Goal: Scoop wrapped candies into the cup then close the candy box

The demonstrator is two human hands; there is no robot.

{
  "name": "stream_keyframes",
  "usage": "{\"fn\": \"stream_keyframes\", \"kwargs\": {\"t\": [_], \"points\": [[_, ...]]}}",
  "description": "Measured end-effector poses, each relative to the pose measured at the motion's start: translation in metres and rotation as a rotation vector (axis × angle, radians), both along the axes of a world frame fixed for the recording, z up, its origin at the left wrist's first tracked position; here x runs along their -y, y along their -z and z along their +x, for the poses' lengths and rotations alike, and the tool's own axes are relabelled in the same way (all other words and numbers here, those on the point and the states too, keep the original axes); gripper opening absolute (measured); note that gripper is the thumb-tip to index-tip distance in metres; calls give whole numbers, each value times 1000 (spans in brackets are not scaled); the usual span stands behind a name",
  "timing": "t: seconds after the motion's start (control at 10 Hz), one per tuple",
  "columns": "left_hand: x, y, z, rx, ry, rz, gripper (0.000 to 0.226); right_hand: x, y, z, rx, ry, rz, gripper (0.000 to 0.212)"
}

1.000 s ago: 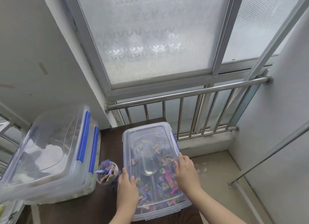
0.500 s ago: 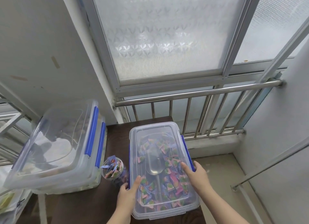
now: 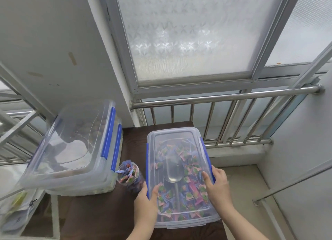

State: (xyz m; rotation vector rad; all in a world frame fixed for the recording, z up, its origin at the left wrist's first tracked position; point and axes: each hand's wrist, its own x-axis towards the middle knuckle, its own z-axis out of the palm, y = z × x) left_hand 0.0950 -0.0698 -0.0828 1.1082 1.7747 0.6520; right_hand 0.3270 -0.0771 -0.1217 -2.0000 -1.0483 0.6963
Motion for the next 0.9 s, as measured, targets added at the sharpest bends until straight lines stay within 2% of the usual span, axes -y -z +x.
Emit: {"fn": "stream_keyframes", "kwargs": {"t": [0.2, 0.3, 0.5, 0.6, 0.8, 0.9], "points": [[-4, 10, -3, -38, 26, 7, 87, -4, 5, -2, 55, -8, 2, 36], [-11, 7, -2, -74, 23, 15, 71, -12, 6, -3, 75, -23, -19, 41], [-17, 10, -1, -97, 32, 7, 68, -16, 8, -6, 74, -12, -38, 48], [-15, 7, -2, -121, 52, 23, 70, -15, 4, -7, 86, -15, -35, 44], [-13, -6, -7, -138, 165, -30, 76, -18, -16, -5, -32, -31, -136, 49], [-20, 18, -18, -227, 207, -116, 83, -14, -31, -9, -67, -5, -231, 78]]}}
